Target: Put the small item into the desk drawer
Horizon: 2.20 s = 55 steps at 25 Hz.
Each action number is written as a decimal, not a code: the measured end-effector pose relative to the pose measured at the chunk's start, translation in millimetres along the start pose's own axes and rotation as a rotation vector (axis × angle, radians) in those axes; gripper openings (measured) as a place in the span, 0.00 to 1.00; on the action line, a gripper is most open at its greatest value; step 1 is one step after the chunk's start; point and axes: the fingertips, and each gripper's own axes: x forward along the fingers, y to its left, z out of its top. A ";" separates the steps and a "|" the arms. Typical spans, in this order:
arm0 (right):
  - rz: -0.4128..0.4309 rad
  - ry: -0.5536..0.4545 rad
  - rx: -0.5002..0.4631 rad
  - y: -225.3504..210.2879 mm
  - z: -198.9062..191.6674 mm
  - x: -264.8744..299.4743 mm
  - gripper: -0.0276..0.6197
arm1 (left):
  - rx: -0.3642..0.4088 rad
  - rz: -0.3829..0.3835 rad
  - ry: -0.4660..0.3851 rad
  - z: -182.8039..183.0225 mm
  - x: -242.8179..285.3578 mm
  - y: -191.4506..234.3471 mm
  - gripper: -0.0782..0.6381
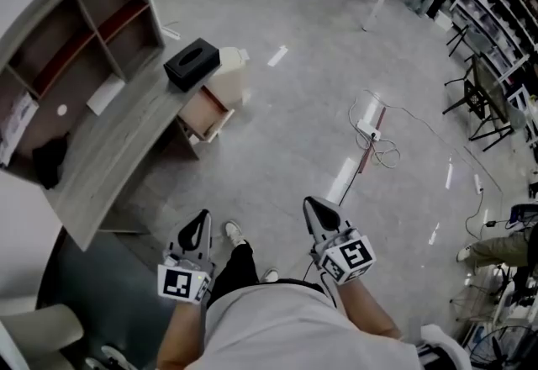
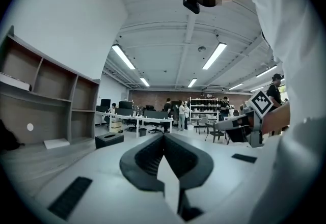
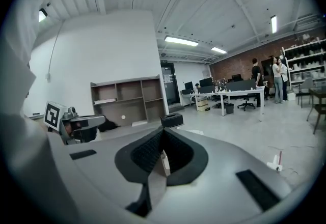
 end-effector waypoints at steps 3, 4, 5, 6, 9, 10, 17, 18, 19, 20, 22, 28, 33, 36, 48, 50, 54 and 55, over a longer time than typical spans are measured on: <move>0.028 0.008 -0.032 -2.7 24.7 54.4 0.08 | 0.000 -0.014 -0.008 10.8 39.2 39.0 0.13; 0.031 0.008 -0.045 -2.9 34.0 72.0 0.08 | -0.009 -0.016 -0.014 14.0 50.2 52.4 0.13; 0.030 0.006 -0.054 -3.5 42.7 88.2 0.08 | -0.019 -0.018 -0.018 16.4 60.0 64.9 0.13; 0.026 0.004 -0.059 -4.3 50.2 102.5 0.08 | -0.029 -0.022 -0.016 16.8 68.6 76.2 0.13; 0.009 0.009 -0.057 -7.6 61.3 135.6 0.08 | -0.049 -0.041 0.025 6.4 91.4 105.0 0.13; 0.003 0.016 -0.053 -9.4 60.5 143.9 0.08 | -0.053 -0.046 0.038 1.2 98.4 113.0 0.13; -0.011 0.037 -0.019 -25.9 66.3 169.0 0.08 | -0.096 -0.086 0.104 -15.0 132.8 123.8 0.13; -0.008 0.036 -0.025 -29.2 69.0 172.9 0.08 | -0.093 -0.088 0.112 -15.1 139.5 124.4 0.13; -0.005 0.036 -0.028 -33.3 70.5 177.3 0.08 | -0.090 -0.087 0.116 -15.1 146.5 125.8 0.13; -0.005 0.036 -0.028 -38.0 71.0 182.1 0.08 | -0.085 -0.085 0.120 -15.9 153.3 127.7 0.13; -0.002 0.035 -0.019 -47.6 71.1 192.0 0.08 | -0.075 -0.086 0.134 -22.5 165.9 130.4 0.13; 0.081 0.040 -0.018 -72.5 72.7 227.3 0.08 | -0.082 -0.033 0.181 -46.0 193.9 135.1 0.13; 0.149 0.059 -0.018 -109.6 77.4 260.5 0.08 | -0.070 0.036 0.197 -44.6 226.4 140.7 0.13; 0.195 0.076 -0.030 -123.4 71.4 281.7 0.08 | -0.057 0.103 0.234 -56.2 241.5 154.1 0.13; 0.307 0.196 -0.007 -149.8 -8.6 346.2 0.08 | -0.052 0.205 0.384 -164.1 306.8 200.3 0.13; 0.317 0.213 -0.007 -152.7 -22.5 349.1 0.08 | -0.036 0.205 0.416 -180.5 313.7 203.4 0.14; 0.326 0.238 -0.006 -160.3 -47.1 359.1 0.08 | 0.005 0.178 0.499 -216.4 329.5 208.3 0.25; 0.327 0.242 -0.004 -161.3 -53.0 361.9 0.08 | 0.020 0.168 0.526 -227.0 333.1 209.9 0.25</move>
